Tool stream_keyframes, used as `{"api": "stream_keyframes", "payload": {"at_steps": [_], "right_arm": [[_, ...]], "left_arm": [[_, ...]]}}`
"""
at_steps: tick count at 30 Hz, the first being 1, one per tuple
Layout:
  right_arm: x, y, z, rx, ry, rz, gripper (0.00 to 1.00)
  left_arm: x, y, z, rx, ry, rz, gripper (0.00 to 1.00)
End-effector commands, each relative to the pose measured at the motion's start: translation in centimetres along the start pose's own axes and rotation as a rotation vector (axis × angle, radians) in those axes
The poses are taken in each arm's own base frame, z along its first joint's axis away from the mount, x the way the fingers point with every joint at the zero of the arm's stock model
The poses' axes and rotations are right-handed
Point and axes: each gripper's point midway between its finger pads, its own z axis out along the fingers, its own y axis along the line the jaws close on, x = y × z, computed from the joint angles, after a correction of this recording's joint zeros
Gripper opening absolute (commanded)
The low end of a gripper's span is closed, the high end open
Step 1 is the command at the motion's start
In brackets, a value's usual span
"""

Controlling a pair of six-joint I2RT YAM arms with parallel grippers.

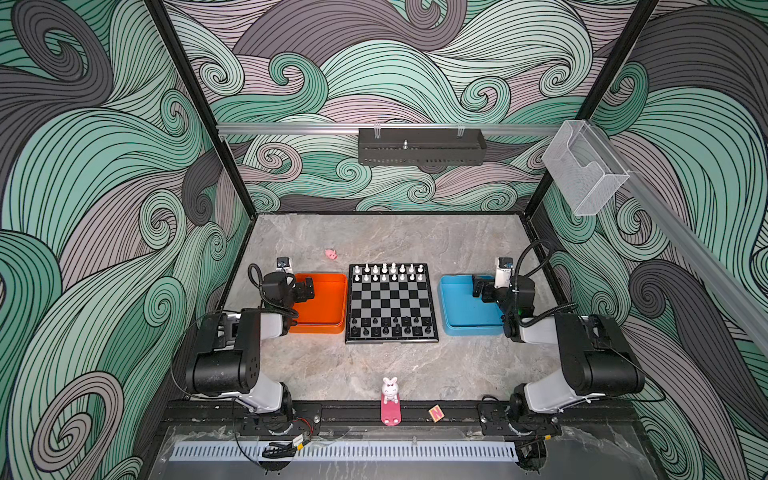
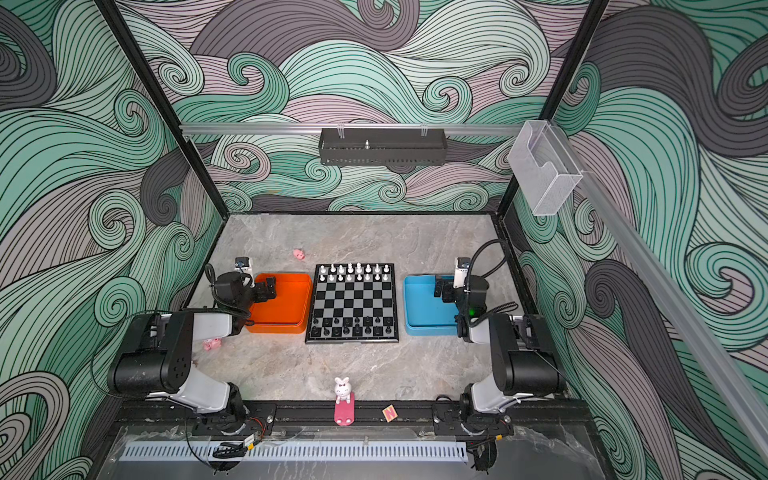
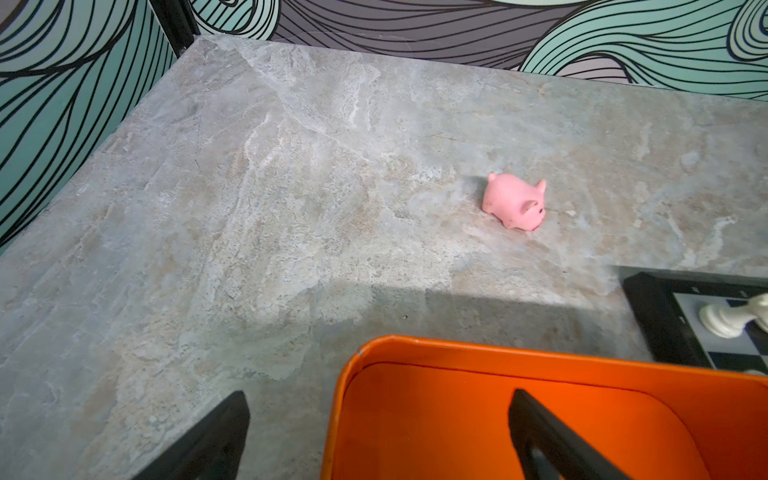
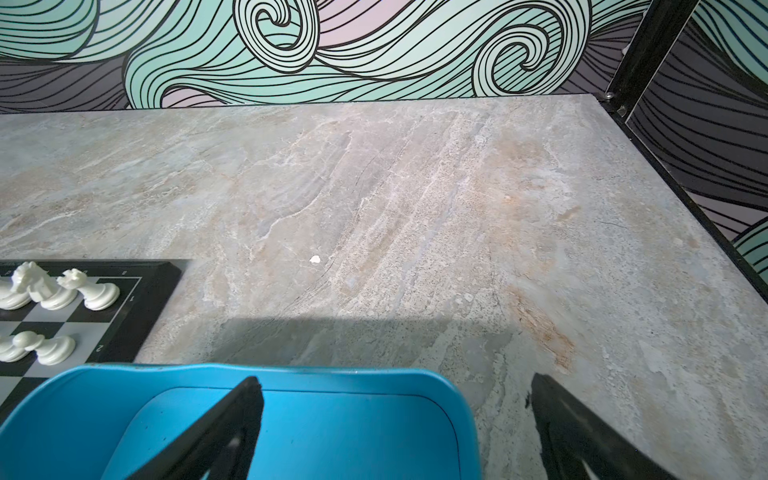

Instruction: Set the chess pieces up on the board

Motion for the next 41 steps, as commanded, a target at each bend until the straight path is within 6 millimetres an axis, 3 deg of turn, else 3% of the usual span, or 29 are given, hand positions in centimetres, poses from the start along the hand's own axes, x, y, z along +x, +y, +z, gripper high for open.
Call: {"api": "stream_keyframes", "payload": {"at_steps": [1, 14, 22, 25, 41], "right_arm": [[-1.3, 0.0, 0.1, -0.003, -0.042, -0.011, 1.0], [-1.4, -2.2, -1.3, 0.084, -0.105, 0.069, 1.0], [-1.4, -1.4, -0.5, 0.05, -0.075, 0.04, 1.0], [-1.3, 1.0, 0.2, -0.06, -0.037, -0.037, 1.0], [-1.3, 1.1, 0.0, -0.067, -0.046, -0.035, 1.0]], "left_arm": [[-2.0, -0.3, 0.0, 0.025, -0.057, 0.011, 0.99], [-2.1, 1.1, -1.0, -0.021, -0.123, -0.049, 0.99], [-2.0, 0.3, -0.2, 0.025, -0.074, -0.022, 0.99], [-2.0, -0.6, 0.0, 0.064, -0.063, 0.011, 0.99], [-2.0, -0.7, 0.0, 0.069, -0.064, 0.013, 0.99]]}}
